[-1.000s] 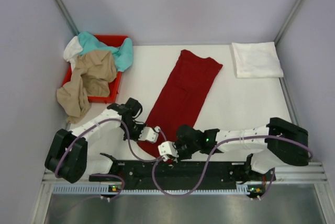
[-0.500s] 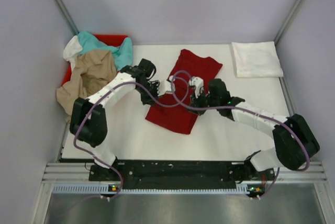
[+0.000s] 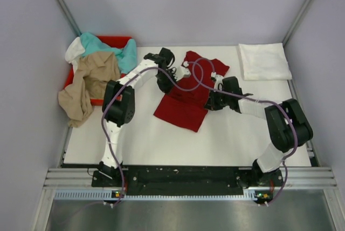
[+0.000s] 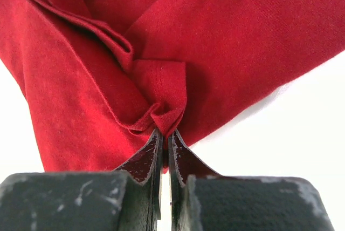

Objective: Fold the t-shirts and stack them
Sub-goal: Fold the folded rectangular tshirt in 1/3 of the way, then grab one side of the 2/3 rectangular tshirt with both arms

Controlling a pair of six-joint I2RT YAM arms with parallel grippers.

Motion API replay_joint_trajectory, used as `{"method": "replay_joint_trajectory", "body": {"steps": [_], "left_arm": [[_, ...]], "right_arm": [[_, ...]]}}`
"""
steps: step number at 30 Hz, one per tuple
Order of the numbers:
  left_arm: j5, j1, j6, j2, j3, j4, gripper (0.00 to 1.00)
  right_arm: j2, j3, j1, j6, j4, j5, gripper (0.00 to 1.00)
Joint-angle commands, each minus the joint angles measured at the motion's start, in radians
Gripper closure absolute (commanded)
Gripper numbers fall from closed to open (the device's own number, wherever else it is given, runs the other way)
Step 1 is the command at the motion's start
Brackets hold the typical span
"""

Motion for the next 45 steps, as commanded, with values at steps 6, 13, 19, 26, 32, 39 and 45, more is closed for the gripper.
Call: {"method": "replay_joint_trajectory", "body": {"steps": [6, 13, 19, 26, 32, 39, 45], "left_arm": [[-0.003, 0.007, -0.059, 0.024, 0.044, 0.029, 0.89], [-0.114, 0.010, -0.151, 0.016, 0.040, 0.179, 0.68], [-0.207, 0.082, -0.229, 0.013, 0.127, 0.299, 0.60], [0.271, 0.112, 0.167, -0.211, -0.073, 0.090, 0.56], [0.309, 0.078, 0.552, -0.400, -0.457, 0.026, 0.47], [0.246, 0.041, 0.609, -0.433, -0.658, 0.144, 0.42], [0.191, 0.018, 0.588, -0.366, -0.686, 0.184, 0.36]], "right_arm": [[0.048, 0.079, -0.026, 0.034, 0.049, 0.032, 0.98], [0.119, 0.212, -0.030, -0.003, -0.022, 0.120, 0.64], [0.118, 0.345, -0.116, 0.016, -0.149, 0.262, 0.60], [-0.161, 0.134, -0.009, -0.310, -0.036, 0.156, 0.46], [-0.288, -0.053, 0.330, -0.656, -0.060, 0.204, 0.28], [-0.236, -0.111, 0.533, -0.805, -0.118, 0.329, 0.31], [-0.119, -0.057, 0.571, -0.825, -0.155, 0.391, 0.39]]}}
